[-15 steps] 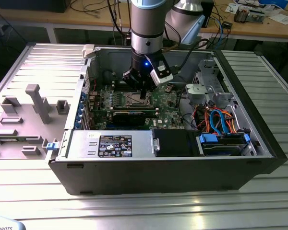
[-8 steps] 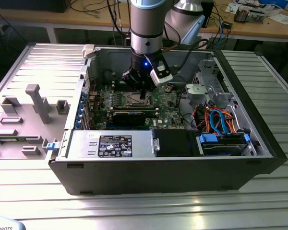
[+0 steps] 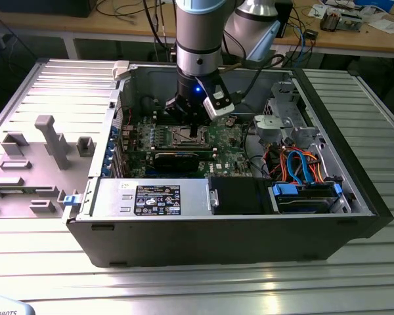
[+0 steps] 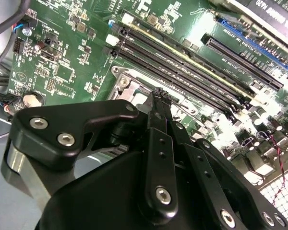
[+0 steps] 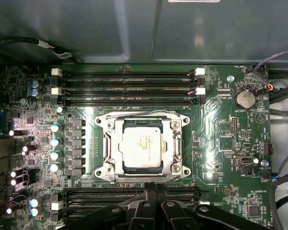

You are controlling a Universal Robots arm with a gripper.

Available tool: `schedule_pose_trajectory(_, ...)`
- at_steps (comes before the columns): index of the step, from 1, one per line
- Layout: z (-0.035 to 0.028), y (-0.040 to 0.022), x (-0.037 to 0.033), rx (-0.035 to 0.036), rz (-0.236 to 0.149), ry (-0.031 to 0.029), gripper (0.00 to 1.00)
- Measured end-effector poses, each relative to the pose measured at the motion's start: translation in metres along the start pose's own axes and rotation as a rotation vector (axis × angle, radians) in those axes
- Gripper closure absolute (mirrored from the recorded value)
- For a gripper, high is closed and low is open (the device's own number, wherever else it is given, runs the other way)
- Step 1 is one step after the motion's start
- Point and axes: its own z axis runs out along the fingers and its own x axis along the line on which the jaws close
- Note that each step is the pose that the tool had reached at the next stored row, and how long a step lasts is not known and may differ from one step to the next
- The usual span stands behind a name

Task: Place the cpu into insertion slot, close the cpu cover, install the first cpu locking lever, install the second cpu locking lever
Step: 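Install the second cpu locking lever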

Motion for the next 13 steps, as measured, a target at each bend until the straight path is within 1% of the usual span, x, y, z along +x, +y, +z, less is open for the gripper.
schedule_pose_trajectory(1,-0.0001,-0.0011,0.0000,-0.0045,0.000,0.0002,0.89)
schedule_pose_trajectory(2,-0.0001,-0.0013,0.0000,-0.0059,0.000,0.0001,0.89)
schedule_pose_trajectory(13,-0.0001,-0.0014,0.0000,-0.0061,0.000,0.0002,0.89)
